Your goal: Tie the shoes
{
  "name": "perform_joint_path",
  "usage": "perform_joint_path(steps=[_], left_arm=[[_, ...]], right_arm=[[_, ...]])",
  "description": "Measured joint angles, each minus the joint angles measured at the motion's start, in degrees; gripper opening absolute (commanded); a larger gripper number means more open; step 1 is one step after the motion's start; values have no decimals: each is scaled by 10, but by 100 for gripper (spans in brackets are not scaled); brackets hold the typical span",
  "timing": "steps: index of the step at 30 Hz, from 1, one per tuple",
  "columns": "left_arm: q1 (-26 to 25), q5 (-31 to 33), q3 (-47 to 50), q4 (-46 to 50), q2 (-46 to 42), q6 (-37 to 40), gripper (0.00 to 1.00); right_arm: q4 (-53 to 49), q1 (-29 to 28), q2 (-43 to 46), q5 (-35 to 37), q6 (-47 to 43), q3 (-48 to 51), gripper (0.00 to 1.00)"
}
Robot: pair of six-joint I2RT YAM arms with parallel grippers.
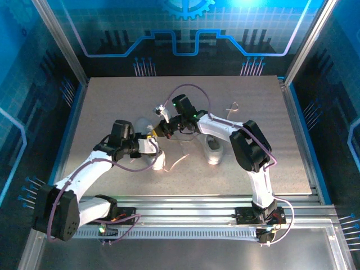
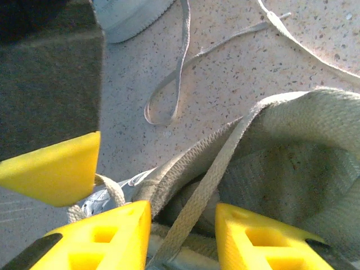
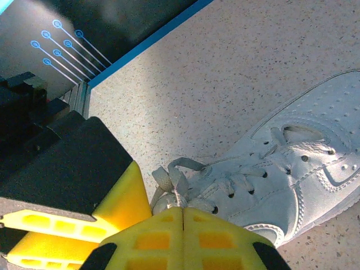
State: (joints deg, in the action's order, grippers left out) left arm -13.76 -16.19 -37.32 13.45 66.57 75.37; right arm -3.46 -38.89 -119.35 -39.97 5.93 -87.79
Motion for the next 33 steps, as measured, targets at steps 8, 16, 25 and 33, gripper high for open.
perform_joint_path(steps=[8,16,25,33], left_arm=[[-25,33,0,-7,13,14,25],[-23,48,0,-29,2,-25,0],[32,3,-31,-16,0,-114,0],[45,-16,-45,-7,22,-156,16]], right_arm=[[-1,0,0,0,0,-1,0],[-2,1,0,0,-5,-1,0],[2,1,0,0,-11,0,0],[18,1,1,-2,-11,10,0]])
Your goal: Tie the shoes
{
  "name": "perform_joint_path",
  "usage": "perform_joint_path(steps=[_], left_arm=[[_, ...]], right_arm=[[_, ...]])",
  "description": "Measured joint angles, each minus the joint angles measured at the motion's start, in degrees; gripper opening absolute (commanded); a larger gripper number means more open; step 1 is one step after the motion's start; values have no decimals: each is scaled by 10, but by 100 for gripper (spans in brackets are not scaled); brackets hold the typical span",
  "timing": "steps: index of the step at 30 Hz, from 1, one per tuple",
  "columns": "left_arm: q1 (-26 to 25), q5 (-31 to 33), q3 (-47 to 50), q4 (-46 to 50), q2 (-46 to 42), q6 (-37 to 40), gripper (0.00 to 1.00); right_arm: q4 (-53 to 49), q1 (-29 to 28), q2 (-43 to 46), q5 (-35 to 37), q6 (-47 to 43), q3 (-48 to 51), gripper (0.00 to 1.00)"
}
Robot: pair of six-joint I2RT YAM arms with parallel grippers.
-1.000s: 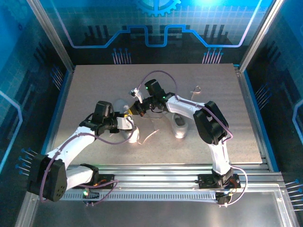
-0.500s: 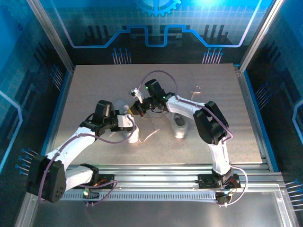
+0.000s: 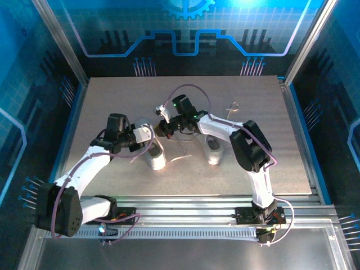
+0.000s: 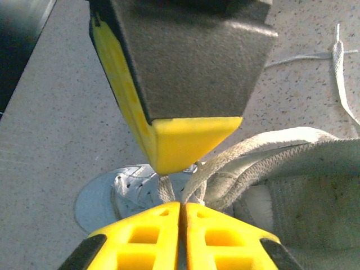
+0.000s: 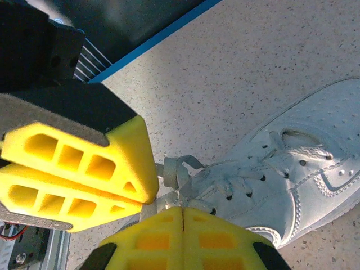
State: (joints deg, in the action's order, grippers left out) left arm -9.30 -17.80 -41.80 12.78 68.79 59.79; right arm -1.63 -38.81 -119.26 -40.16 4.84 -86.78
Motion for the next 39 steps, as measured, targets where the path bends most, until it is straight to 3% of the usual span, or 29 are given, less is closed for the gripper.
perform_joint_path(steps=[10,23,32,39], left_arm=[[13,-8,-9,4,17,-15,30],[21,-31,-38,20,49,-14,34],[23,-50,-66,51,81,-14,34],[24,-61,-77,74,94,-13,15]], right_arm=[[11,0,1,-13,-4,6,0],[25,0,5,-34,-24,14,0],[26,0,17,-40,-46,22,0],[25,-2,20,-40,-68,25,0]])
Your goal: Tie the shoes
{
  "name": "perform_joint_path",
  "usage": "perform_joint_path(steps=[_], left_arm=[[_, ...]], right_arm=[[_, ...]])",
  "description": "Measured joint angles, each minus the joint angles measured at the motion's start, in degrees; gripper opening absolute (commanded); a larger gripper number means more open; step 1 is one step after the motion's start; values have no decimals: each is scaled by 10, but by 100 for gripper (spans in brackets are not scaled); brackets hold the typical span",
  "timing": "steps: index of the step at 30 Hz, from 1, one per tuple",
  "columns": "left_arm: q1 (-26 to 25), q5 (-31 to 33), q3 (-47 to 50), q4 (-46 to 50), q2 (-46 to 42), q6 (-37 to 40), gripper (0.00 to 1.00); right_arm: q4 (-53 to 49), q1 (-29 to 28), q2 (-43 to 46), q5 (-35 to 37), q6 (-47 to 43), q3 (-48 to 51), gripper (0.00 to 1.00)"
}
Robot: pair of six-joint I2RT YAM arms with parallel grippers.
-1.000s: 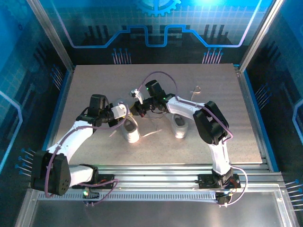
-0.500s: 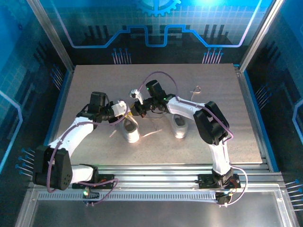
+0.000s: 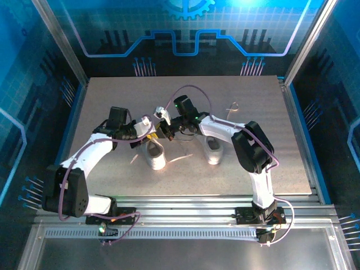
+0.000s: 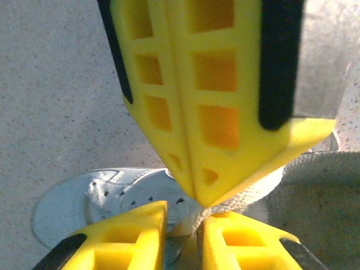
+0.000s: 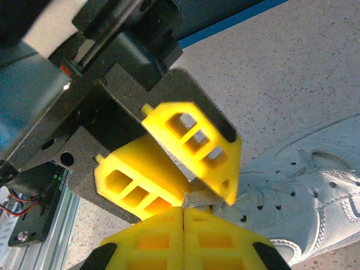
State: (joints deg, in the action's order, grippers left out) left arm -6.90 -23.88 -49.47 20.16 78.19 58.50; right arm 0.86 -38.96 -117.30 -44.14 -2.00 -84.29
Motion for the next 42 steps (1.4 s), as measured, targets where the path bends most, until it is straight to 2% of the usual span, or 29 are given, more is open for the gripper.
perform_joint_path(steps=[3,7,17,26,27,30,33,38,42], left_arm=[[0,-2,-3,7,3,1,13],[0,-3,-10,12,6,0,0],[0,5,-2,1,-1,-4,0],[-29,81,52,-71,-44,-24,0],[-31,86,54,-76,-45,-26,0],[-34,98,59,-89,-47,-28,0],[-34,105,65,-103,-48,-30,0],[-34,113,76,-130,-55,-29,0],[-34,112,91,-134,-59,-26,0]], right_arm=[[-2,0,4,2,-13,5,0],[0,-3,16,7,-30,21,0],[-5,-8,17,17,-40,21,0],[-15,-8,17,15,1,14,0],[-16,-8,17,12,5,14,1],[-17,-7,17,-3,16,14,12],[-17,-5,17,-23,35,14,19],[23,15,18,-60,94,29,20],[45,42,18,-59,138,39,20]])
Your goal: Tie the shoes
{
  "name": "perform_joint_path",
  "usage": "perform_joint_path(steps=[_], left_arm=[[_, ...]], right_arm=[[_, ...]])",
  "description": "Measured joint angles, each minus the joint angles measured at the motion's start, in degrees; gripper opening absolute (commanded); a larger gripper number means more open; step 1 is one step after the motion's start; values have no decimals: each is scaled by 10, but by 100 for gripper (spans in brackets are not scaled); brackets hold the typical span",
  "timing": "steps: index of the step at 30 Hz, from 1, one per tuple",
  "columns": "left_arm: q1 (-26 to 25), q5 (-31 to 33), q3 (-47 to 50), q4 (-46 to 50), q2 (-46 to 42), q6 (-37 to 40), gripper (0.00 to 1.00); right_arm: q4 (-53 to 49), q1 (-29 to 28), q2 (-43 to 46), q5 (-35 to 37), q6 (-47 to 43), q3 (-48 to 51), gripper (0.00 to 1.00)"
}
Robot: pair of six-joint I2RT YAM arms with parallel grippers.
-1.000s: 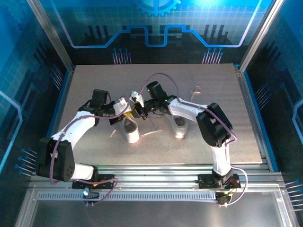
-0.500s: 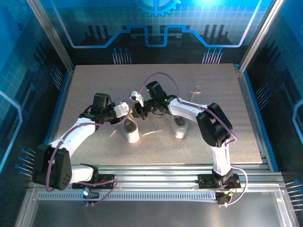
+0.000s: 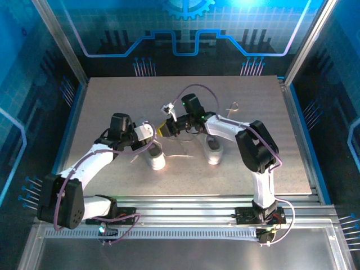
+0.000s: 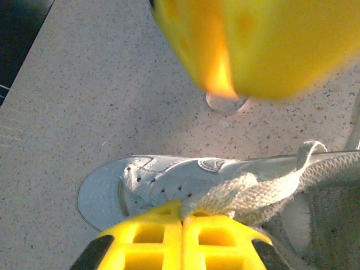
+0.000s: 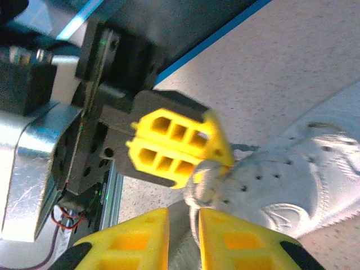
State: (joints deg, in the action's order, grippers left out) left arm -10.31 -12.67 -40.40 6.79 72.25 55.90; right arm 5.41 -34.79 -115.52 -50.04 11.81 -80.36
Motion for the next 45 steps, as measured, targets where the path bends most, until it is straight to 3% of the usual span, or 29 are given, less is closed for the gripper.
perform_joint_path(steps=[17,45], left_arm=[[0,-22,10,-22,-7,15,0],[0,-26,16,-32,-7,31,0]], right_arm=[[-54,6,-112,-59,0,-120,23],[-94,-6,-144,-134,-11,-150,23]])
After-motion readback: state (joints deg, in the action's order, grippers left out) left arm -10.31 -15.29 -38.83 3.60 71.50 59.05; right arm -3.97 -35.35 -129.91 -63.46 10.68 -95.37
